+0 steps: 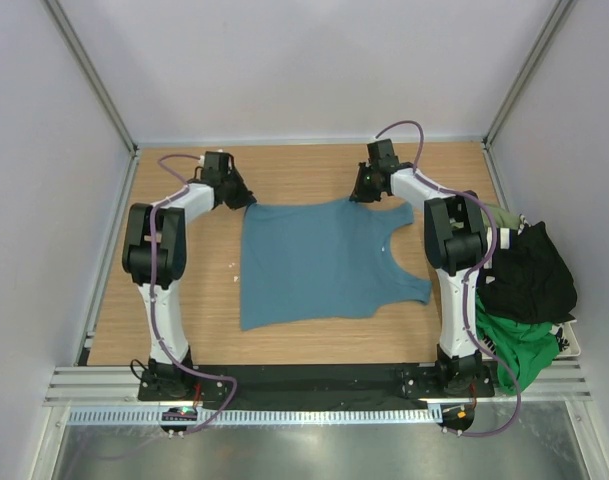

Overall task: Fold and stack the tank tops
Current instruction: Flatten the tank top out

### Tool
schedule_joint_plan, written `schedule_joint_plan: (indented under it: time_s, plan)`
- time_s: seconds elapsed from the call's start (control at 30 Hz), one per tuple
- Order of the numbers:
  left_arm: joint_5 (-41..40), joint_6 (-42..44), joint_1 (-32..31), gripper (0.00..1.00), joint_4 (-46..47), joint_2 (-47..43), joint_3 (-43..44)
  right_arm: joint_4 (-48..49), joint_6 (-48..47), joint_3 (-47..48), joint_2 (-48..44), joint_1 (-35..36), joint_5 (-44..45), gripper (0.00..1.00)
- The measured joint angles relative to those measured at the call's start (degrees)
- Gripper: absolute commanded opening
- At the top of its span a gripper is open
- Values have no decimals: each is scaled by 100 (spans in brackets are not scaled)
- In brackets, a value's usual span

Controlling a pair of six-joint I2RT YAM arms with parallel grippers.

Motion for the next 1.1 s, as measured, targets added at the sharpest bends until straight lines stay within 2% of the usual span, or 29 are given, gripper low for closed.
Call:
schedule_joint_plan:
  time_s: [0.1,0.47,0.53,0.57,0.6,0.83,1.1]
  plan:
    - [184,-201,136,0,118,122,31,4,20,0,0,-31,0,1]
    - [321,-527,461,0,341,221,24,98,105,-17,0,-138,0,2]
    - [380,-566,461,19,411,221,24,125,127,-31,0,-140,-2,4]
    - [428,-584,461,36,439,221,24,129,136,-35,0,-140,-9,5]
    - [498,-575,461,39,470,221,24,131,144,-35,0,-140,-15,6]
    - [643,-608,417,42,540,221,24,205,164,-35,0,-140,-57,6]
    - [566,-573,214,41,535,319,24,256,166,-72,0,-140,-92,6]
